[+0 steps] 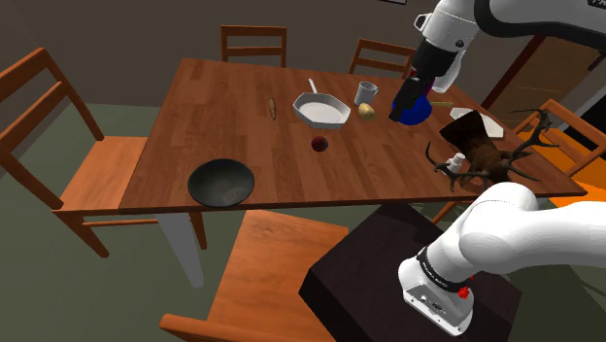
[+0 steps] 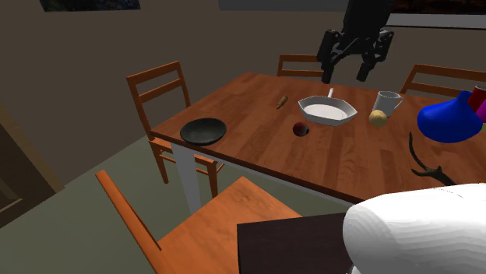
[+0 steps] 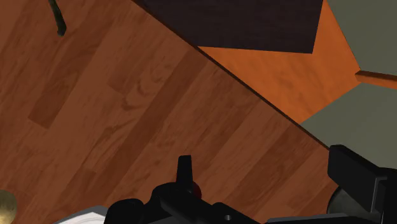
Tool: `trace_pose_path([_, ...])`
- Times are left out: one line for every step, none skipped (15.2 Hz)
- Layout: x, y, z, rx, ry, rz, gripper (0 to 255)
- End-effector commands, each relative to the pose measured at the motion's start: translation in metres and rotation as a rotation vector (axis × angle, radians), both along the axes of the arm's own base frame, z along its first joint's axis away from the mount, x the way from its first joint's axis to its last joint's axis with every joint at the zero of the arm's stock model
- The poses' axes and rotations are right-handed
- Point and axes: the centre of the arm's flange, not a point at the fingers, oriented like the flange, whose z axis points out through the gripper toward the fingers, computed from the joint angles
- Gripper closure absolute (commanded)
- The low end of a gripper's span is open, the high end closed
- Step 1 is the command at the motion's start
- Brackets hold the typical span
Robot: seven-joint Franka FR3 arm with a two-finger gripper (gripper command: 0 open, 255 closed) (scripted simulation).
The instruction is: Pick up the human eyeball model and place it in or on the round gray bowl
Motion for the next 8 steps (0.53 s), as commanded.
trace_pose_path([0.0,0.0,0.0,0.0,0.0,0.0,0])
trace_pose_path([0.009,0.002,-0.01,-0.007,0.0,-0.006,0])
trace_pose_path([0.018,0.003,-0.019,-0.014,0.0,-0.011,0])
trace_pose_path([0.027,0.004,-0.029,-0.021,0.0,-0.017,0])
trace_pose_path([0.036,0.005,-0.038,-0.028,-0.001,-0.022,0])
trace_pose_path([0.045,0.006,-0.048,-0.035,-0.001,-0.028,0])
trace_pose_path([0.054,0.007,-0.058,-0.042,-0.001,-0.033,0])
trace_pose_path([0.063,0.008,-0.067,-0.049,-0.001,-0.039,0])
